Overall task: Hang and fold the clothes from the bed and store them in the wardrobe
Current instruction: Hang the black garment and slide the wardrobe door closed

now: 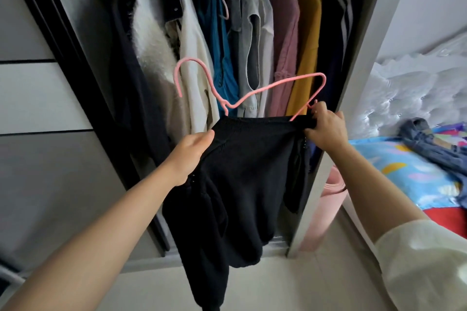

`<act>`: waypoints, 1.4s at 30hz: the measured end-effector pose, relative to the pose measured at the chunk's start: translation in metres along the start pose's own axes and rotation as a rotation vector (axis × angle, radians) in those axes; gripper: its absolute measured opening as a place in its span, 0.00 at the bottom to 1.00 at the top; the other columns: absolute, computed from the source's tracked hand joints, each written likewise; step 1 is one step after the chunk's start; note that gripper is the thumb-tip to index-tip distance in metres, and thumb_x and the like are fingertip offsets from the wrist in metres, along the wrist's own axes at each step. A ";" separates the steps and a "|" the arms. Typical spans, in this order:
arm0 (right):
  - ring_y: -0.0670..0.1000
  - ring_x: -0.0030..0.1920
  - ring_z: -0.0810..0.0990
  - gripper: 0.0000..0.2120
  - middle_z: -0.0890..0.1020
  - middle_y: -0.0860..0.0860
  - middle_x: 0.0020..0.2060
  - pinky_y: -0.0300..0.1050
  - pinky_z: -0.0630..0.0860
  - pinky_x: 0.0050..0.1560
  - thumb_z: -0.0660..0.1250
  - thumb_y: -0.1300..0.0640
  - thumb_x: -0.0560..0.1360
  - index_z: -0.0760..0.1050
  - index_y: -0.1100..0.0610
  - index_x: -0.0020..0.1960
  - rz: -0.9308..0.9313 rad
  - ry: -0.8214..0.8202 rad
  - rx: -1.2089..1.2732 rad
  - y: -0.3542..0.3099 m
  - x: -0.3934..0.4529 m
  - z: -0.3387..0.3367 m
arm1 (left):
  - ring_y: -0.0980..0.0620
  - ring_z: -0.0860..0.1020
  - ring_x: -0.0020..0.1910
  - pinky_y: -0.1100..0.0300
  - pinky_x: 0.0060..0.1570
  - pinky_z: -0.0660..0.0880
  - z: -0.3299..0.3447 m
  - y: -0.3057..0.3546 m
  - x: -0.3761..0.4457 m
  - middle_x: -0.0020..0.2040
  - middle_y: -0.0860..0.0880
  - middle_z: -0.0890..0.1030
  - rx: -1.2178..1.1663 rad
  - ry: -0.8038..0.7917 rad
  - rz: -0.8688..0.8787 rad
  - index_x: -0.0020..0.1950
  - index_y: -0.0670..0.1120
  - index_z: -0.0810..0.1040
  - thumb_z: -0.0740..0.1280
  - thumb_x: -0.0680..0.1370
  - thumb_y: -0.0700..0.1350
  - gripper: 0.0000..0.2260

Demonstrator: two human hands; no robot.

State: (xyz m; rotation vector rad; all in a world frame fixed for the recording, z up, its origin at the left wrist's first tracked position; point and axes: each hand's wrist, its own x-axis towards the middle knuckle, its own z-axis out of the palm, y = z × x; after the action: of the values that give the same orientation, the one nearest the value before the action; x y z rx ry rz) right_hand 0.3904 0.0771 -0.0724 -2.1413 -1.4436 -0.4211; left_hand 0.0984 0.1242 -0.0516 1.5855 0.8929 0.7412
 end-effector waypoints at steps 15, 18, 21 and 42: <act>0.59 0.41 0.81 0.19 0.81 0.56 0.37 0.42 0.49 0.39 0.66 0.51 0.64 0.69 0.63 0.48 -0.257 0.149 0.121 0.008 -0.013 0.023 | 0.65 0.77 0.51 0.70 0.57 0.70 -0.032 -0.013 -0.009 0.47 0.56 0.83 0.055 -0.023 -0.054 0.54 0.40 0.77 0.54 0.81 0.42 0.13; 0.59 0.44 0.78 0.13 0.75 0.53 0.37 0.44 0.52 0.45 0.65 0.52 0.68 0.69 0.61 0.45 -0.221 0.016 0.147 0.004 -0.014 0.027 | 0.71 0.77 0.38 0.76 0.43 0.71 -0.029 -0.011 -0.013 0.32 0.62 0.81 -0.007 0.041 -0.003 0.45 0.45 0.77 0.54 0.81 0.39 0.13; 0.58 0.37 0.78 0.12 0.72 0.50 0.32 0.50 0.57 0.47 0.65 0.58 0.65 0.62 0.52 0.43 -0.334 0.041 0.136 0.005 -0.016 0.028 | 0.74 0.75 0.30 0.80 0.33 0.68 -0.025 -0.007 -0.018 0.25 0.63 0.78 -0.027 0.074 0.033 0.44 0.47 0.74 0.53 0.80 0.36 0.13; 0.59 0.34 0.78 0.19 0.76 0.57 0.30 0.47 0.56 0.45 0.53 0.53 0.64 0.70 0.64 0.49 -0.489 0.229 0.000 0.008 -0.004 -0.003 | 0.54 0.74 0.48 0.50 0.62 0.69 -0.070 -0.006 -0.001 0.44 0.50 0.75 0.516 -0.052 0.018 0.46 0.34 0.74 0.57 0.75 0.62 0.29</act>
State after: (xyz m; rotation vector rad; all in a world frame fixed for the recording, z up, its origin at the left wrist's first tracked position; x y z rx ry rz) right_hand 0.3968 0.0699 -0.0739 -1.6564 -1.8169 -0.8122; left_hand 0.0381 0.1594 -0.0443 2.0555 1.0893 0.4983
